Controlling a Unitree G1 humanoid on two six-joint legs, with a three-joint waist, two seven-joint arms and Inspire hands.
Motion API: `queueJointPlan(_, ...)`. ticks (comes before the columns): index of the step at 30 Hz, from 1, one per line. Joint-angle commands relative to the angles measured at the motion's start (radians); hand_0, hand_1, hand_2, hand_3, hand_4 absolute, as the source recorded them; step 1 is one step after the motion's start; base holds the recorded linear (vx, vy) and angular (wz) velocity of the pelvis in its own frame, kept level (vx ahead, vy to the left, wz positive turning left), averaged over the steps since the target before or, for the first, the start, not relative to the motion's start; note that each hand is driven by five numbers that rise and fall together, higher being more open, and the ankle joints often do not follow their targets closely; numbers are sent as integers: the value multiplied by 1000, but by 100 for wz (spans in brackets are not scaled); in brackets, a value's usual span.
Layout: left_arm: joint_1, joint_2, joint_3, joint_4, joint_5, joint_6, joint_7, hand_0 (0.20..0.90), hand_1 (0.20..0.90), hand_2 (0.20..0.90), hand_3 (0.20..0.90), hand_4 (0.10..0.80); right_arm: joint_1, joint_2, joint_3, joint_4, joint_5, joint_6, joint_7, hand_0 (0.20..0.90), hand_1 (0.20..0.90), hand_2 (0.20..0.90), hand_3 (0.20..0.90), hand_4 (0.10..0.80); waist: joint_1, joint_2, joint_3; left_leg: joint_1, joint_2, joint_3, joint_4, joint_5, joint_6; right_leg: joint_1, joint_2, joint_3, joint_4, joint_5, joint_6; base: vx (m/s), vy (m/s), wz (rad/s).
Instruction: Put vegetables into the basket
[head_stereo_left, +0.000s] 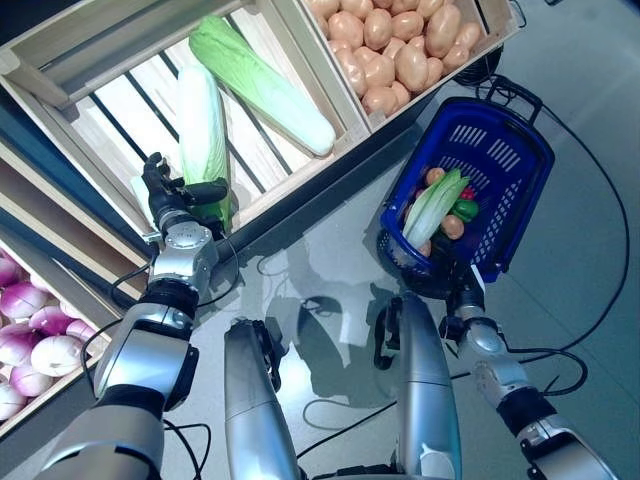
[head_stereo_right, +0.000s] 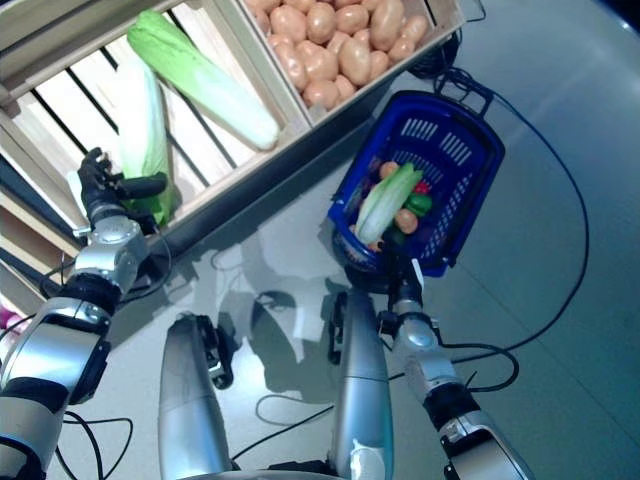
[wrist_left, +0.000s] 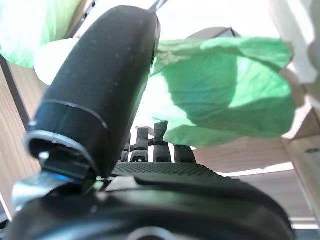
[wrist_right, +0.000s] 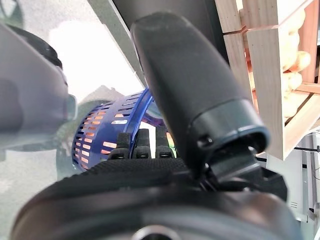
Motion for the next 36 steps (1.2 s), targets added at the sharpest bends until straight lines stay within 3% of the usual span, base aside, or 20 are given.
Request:
queueJointPlan(1,0,2,-11,93,-34,32,-50,300,300,300,300,400,19,-1,-27,-90,-8,-54,-36,900,900,900,900,800,-22,4,-43,26,19,26,-28,-46,29,61,-46,11,3,13,14,33,27,-11)
queueJointPlan(10,45,19,-1,100,-31,32,-127,300,300,300,300,400,25,-4,-46,-74,-27,-54,-31,900,900,900,900,800,-20,16,-80,104,24,40,-83,-35,40,139,-47,4,-52,14,8,52,30,2)
queueJointPlan(20,171,23,59,95,-80,-9,-196,300,300,300,300,400,84,-7,-58,-79,-59,-104,-12,900,900,900,900,800,-13,36,-143,416,55,134,-409,64,57,429,-66,-22,-345,76,-2,66,40,-13)
queueJointPlan(23,234,10,93,52,-79,-33,-184,300,300,300,300,400,110,4,-60,-88,-82,-125,-4,900,900,900,900,800,1,44,-179,555,36,174,-572,131,71,554,-69,-52,-483,137,-11,44,12,-2)
queueJointPlan(27,289,-12,124,0,-51,-58,-151,300,300,300,300,400,125,20,-55,-104,-106,-129,-3,900,900,900,900,800,18,50,-206,649,19,184,-667,154,72,645,-73,-66,-560,160,-5,83,-2,-1)
queueJointPlan(33,396,-68,179,-77,3,-130,-74,300,300,300,300,400,163,52,-46,-125,-125,-132,5,900,900,900,900,800,49,59,-268,815,-6,204,-858,220,57,846,-57,-142,-777,217,-3,88,-35,6)
queueJointPlan(36,461,-114,200,-144,14,-207,-33,300,300,300,300,400,182,64,-44,-139,-133,-148,41,900,900,900,900,800,61,59,-294,898,-21,218,-972,275,41,945,-31,-177,-925,266,0,33,-42,7)
